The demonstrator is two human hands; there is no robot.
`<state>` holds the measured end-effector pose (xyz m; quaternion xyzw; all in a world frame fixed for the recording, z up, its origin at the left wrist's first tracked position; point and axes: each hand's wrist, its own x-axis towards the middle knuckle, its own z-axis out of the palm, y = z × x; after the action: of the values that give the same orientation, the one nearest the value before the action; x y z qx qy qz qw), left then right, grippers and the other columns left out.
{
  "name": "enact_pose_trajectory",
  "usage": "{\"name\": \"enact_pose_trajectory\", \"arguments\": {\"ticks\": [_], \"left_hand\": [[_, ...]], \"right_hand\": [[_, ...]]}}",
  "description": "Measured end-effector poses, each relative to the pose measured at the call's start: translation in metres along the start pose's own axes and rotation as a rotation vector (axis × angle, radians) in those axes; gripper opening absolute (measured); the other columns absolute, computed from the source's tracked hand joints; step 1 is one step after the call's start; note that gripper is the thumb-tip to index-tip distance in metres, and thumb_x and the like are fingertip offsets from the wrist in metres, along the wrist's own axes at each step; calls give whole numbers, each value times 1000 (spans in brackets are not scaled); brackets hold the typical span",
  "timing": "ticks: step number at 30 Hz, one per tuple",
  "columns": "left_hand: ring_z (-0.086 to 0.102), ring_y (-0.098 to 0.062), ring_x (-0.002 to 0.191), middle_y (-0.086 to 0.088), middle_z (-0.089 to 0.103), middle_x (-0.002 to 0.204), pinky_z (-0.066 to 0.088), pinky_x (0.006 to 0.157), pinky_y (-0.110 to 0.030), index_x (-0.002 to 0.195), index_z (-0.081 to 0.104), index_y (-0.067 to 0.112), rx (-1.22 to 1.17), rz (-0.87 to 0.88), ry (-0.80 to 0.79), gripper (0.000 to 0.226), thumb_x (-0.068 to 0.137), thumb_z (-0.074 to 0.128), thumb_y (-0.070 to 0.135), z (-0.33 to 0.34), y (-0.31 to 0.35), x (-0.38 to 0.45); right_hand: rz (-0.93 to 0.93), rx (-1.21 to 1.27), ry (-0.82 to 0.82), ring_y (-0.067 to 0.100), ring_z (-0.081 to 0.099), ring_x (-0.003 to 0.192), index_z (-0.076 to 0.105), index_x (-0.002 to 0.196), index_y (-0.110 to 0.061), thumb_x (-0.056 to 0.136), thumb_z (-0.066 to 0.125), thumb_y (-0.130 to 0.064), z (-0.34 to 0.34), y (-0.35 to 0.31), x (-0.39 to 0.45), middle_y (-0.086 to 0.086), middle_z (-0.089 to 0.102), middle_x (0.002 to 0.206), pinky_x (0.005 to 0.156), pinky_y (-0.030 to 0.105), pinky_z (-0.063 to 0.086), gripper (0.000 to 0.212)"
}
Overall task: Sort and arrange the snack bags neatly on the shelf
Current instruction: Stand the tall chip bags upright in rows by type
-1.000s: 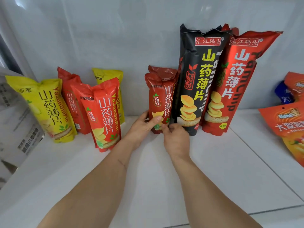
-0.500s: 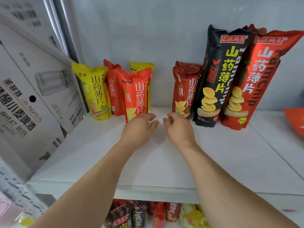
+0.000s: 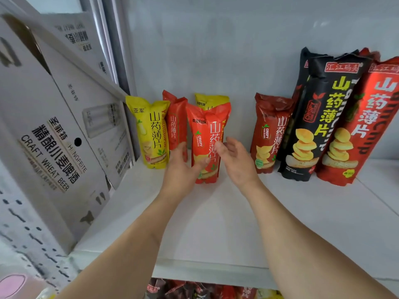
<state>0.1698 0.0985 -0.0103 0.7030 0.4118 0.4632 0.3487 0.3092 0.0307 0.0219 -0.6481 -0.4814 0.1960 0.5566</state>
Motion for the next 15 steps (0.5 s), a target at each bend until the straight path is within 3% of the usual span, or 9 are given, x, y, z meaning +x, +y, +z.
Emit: {"name": "enact_pose_trajectory", "arguments": {"ticks": [2, 4, 6, 7, 9, 10, 12, 15], "left_hand": [[58, -9, 120, 10, 57, 135, 50, 103, -38, 144, 40, 24, -78, -21, -72, 90, 70, 85, 51, 8, -8, 9], [63, -2, 111, 12, 62, 127, 55, 96, -33, 142, 40, 28, -144, -48, -138, 89, 68, 88, 44, 14, -13, 14], [65, -3, 106, 12, 64, 122, 56, 93, -31, 143, 40, 26, -167, -79, -164, 95, 65, 91, 41, 18, -19, 19], [66, -7, 107, 10, 66, 123, 57, 94, -35, 143, 41, 26, -181, -88, -166, 99, 61, 91, 46, 19, -22, 23], [67, -11, 109, 8, 68, 123, 57, 94, -39, 140, 45, 28, -207, -96, -160, 94, 59, 90, 48, 15, -29, 32], [68, -11, 108, 7, 69, 122, 57, 93, -38, 136, 48, 28, -221, -101, -156, 85, 63, 90, 43, 12, -31, 35], [69, -11, 106, 4, 70, 121, 58, 90, -36, 131, 52, 28, -263, -112, -159, 73, 69, 90, 34, 7, -33, 40], [69, -11, 108, 7, 72, 119, 57, 90, -33, 134, 53, 26, -299, -125, -179, 84, 61, 92, 40, 2, -37, 46]], "right_hand": [[-3, 86, 18, -15, 54, 95, 53, 132, -25, 90, 46, -65, 1, 0, 9, -22, 59, 112, 95, 16, 46, 59], [3, 134, 46, -6, 59, 104, 60, 113, -43, 86, 35, -77, 4, 5, 20, -22, 63, 112, 102, 36, 47, 50], [4, 183, 58, 6, 60, 112, 60, 100, -50, 83, 28, -83, 7, 7, 31, -15, 65, 117, 104, 44, 45, 49], [13, 207, 62, 9, 60, 115, 60, 103, -48, 80, 25, -85, 8, 8, 36, -12, 65, 120, 105, 45, 44, 56], [53, 257, 76, 13, 59, 118, 61, 119, -38, 76, 24, -89, 11, 14, 50, -7, 64, 126, 107, 47, 43, 76], [71, 271, 78, 13, 58, 119, 61, 122, -34, 79, 25, -86, 13, 17, 57, -5, 64, 127, 107, 47, 42, 76], [86, 257, 73, 12, 57, 115, 61, 111, -36, 90, 30, -74, 17, 22, 70, -6, 62, 124, 105, 42, 43, 54], [110, 165, 51, 11, 53, 109, 56, 125, -24, 98, 40, -58, 25, 29, 86, -3, 58, 126, 93, 29, 39, 47]]}}
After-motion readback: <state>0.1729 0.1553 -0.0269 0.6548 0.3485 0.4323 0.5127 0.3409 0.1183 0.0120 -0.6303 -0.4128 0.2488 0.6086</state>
